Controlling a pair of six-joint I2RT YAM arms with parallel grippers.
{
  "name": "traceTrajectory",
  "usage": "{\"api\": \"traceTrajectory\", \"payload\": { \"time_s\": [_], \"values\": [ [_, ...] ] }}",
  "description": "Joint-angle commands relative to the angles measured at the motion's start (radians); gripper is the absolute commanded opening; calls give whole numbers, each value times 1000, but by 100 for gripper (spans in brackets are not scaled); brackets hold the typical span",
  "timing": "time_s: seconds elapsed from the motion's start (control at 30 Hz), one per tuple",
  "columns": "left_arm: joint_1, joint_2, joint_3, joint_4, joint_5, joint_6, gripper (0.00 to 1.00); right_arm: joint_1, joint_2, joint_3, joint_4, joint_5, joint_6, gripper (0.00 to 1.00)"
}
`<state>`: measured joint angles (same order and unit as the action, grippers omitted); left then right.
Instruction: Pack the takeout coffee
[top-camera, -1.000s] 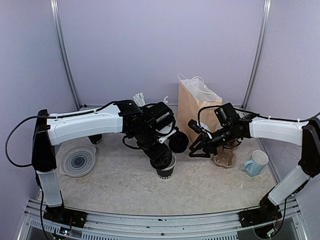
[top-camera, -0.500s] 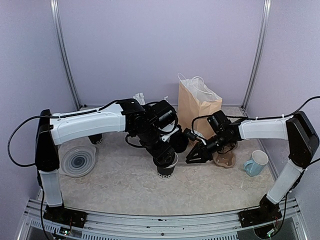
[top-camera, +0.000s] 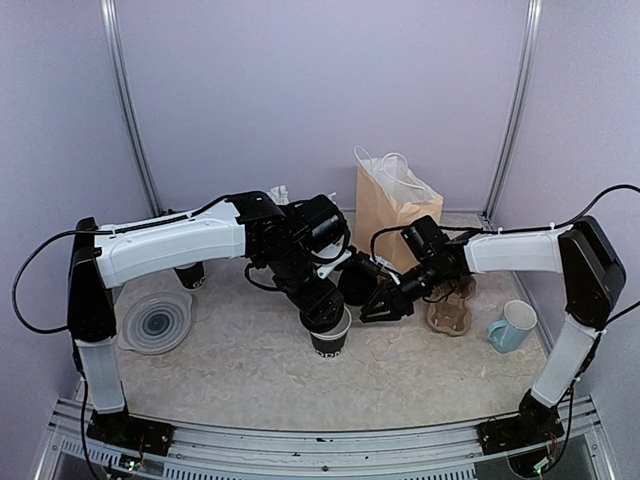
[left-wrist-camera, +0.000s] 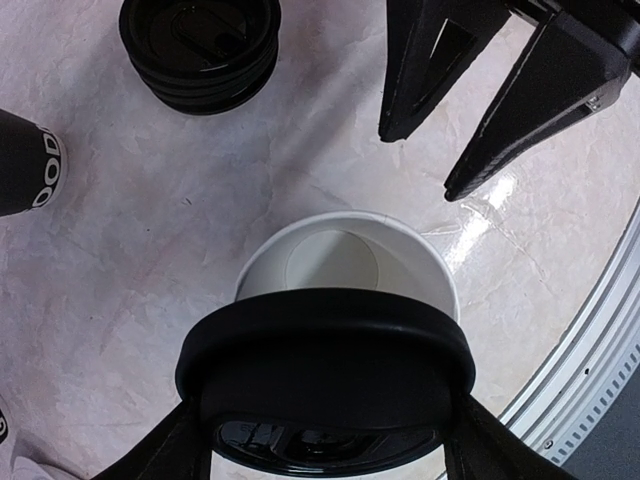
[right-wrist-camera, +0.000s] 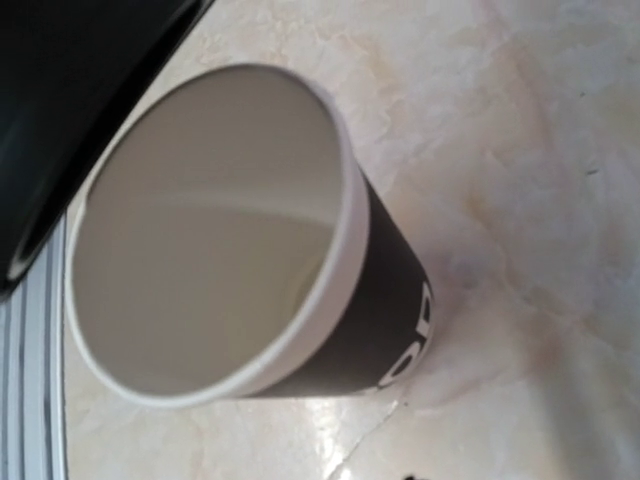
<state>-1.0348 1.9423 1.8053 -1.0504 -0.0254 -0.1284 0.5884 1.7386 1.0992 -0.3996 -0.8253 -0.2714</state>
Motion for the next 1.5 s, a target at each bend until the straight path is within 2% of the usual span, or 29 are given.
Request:
{"api": "traceTrajectory", "payload": {
  "time_s": [0.0,0.67,0.7,0.73,0.77,0.8,1.27,1.33,1.47],
  "values": [
    [4,8,30,-22,19,18,75,20,29,31,-21,-9,1,35],
    [4,71,83,-3,65,32,76,33,104,83,-29,-49,26,35],
    [3,71,84,-4,67,34,78,34,106,84,-31,-49,25,35],
    [2,73,85,-6,64,37,84,35,108,86,-32,-49,24,36],
    [1,75,85,-6,61,38,97,36,109,88,-33,-48,25,35],
    [0,77,86,-7,57,39,99,36,108,87,-34,-48,25,36],
    [-11,51,111,0,28,29,98,37,79,76,-44,-18,14,36],
    [-21,20,115,5,-22,27,99,37,56,66,-49,1,1,36],
    [-23,-86,-6,135,-108,14,99,37,-17,22,-47,35,-40,39]
  ]
}}
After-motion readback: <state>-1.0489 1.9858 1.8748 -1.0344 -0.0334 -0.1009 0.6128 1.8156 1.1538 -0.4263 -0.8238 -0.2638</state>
